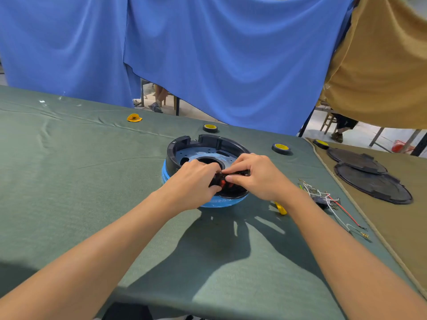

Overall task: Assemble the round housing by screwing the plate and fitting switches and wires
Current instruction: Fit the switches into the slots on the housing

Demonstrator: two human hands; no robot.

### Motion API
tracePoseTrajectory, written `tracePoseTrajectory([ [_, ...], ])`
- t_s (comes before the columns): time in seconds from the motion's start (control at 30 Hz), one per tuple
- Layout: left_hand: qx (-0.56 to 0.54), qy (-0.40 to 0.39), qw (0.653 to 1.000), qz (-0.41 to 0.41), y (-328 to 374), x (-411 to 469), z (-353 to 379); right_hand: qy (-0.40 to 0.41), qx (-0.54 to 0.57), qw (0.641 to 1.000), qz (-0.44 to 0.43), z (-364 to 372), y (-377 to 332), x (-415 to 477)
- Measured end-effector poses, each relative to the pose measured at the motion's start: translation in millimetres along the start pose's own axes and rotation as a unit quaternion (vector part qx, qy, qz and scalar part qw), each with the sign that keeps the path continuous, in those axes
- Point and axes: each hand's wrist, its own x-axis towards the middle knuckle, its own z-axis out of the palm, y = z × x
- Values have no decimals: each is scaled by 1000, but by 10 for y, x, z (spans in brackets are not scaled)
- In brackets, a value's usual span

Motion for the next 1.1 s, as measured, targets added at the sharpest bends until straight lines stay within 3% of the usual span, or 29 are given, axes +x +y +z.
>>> tracePoseTrajectory([
  [0.5, -20, 49, 999, -5, 69, -29, -64, 42, 8, 999, -3, -49, 94, -124],
  [0.67, -7, 27, 999, -27, 96, 7, -75, 75, -15, 997, -9, 48, 114, -115],
  [0.8, -28, 23, 999, -29, 75, 10, -98, 57, -5, 998, -18, 15, 124, -110],
  [1.1, -19, 30, 998, -47, 38, -19, -122, 144, -56, 988, -22, 183, 42, -146],
])
